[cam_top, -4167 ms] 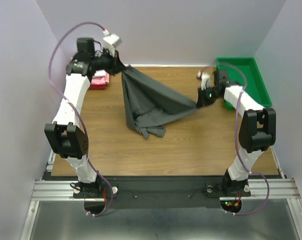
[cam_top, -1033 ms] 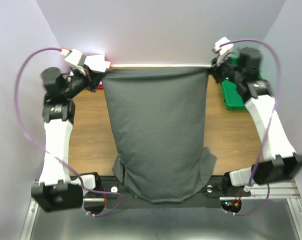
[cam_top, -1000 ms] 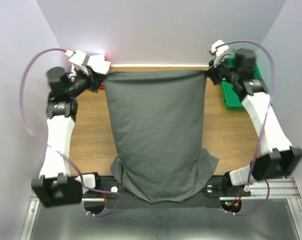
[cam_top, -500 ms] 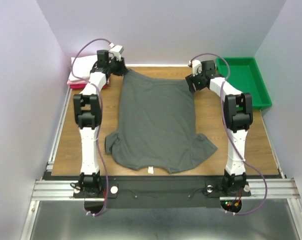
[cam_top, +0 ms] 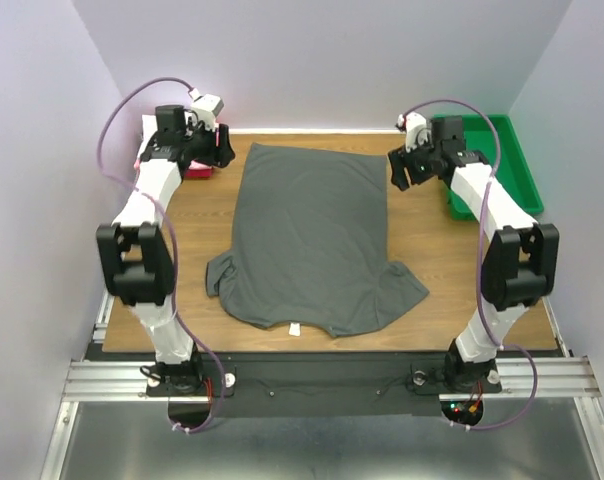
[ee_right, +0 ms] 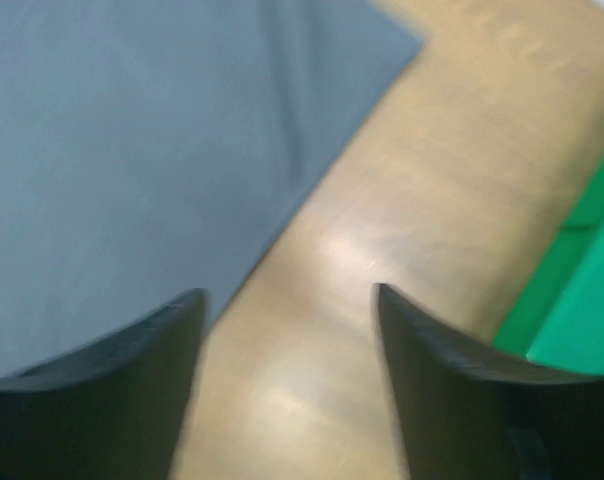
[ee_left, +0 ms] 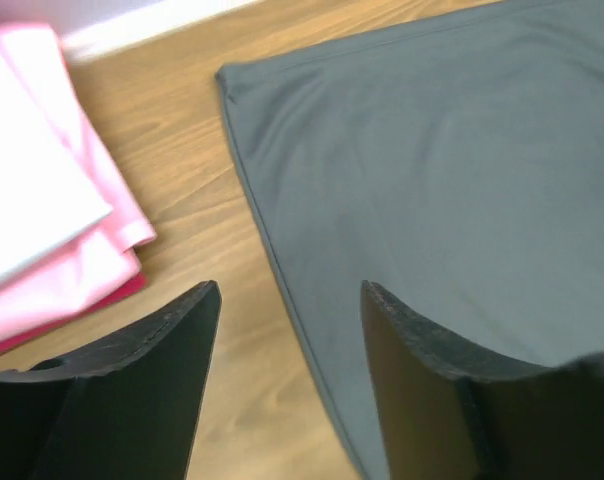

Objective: Fold and stack the t-shirts
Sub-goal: Flatten the tshirt out

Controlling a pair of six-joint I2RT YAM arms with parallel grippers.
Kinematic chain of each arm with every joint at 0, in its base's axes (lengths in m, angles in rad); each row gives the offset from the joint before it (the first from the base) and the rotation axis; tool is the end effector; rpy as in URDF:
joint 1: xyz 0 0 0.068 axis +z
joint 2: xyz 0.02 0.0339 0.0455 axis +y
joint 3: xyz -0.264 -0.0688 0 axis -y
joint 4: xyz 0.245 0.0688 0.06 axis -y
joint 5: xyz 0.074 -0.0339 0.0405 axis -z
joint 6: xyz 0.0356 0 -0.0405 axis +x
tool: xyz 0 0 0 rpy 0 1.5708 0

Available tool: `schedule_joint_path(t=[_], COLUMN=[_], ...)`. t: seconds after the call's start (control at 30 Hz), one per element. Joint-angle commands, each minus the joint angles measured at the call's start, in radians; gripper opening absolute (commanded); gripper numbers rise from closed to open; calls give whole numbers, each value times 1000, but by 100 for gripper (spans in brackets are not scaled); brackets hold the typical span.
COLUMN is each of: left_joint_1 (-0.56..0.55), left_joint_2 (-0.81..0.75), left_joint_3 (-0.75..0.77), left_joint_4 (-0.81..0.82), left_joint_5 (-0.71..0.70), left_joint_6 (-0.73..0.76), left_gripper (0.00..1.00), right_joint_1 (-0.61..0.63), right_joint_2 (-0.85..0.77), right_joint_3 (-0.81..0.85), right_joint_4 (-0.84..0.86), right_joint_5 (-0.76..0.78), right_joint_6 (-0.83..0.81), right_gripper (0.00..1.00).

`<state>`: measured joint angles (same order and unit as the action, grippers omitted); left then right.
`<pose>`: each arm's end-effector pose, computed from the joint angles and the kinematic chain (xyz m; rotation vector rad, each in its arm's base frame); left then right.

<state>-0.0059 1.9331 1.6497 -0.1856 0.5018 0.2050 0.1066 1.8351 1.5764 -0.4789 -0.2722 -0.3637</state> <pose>0.4593 -0.0198 0.3019 0.5169 1.9304 -0.3829 0.4179 0.0543 0.2908 -0.6649 2.1829 0.1801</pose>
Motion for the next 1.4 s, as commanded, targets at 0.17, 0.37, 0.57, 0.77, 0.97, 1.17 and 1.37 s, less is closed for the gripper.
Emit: schedule_joint_path(t=[0.17,0.37,0.57,0.77,0.97,1.17,1.37], left_joint_1=[-49,-69,-127,-128,-137,-203,-201], left_joint_2=[-316,-378,-332,-143,158,337,213], left_joint_3=[-313,-433,-519,-493,-170,289,358], left_joint_4=[-233,-325,-342,-312,-331,-393,-318], left_joint_5=[24,8,-63,-149,-164,-117,-32], left_joint_6=[181,208,209,185,182,223,140], left_gripper=[38,31,28,20,14,20,49], right_joint_1=[93,179,329,507,657,585,294], right_joint_2=[-119,-122,-65,-27,-33,-86,56], right_joint_3=[-321,-452,-535,-529,-405,-176,17], right_joint_4=[-296,-356,-386,-441,-480,-515,-474], right_joint_5=[-110,-38,45,-69,-397,-501,-365], right_joint_6=[-103,-153,-172,-152,-118,-130,-153], right_gripper=[46,34,28,29,40,43,43])
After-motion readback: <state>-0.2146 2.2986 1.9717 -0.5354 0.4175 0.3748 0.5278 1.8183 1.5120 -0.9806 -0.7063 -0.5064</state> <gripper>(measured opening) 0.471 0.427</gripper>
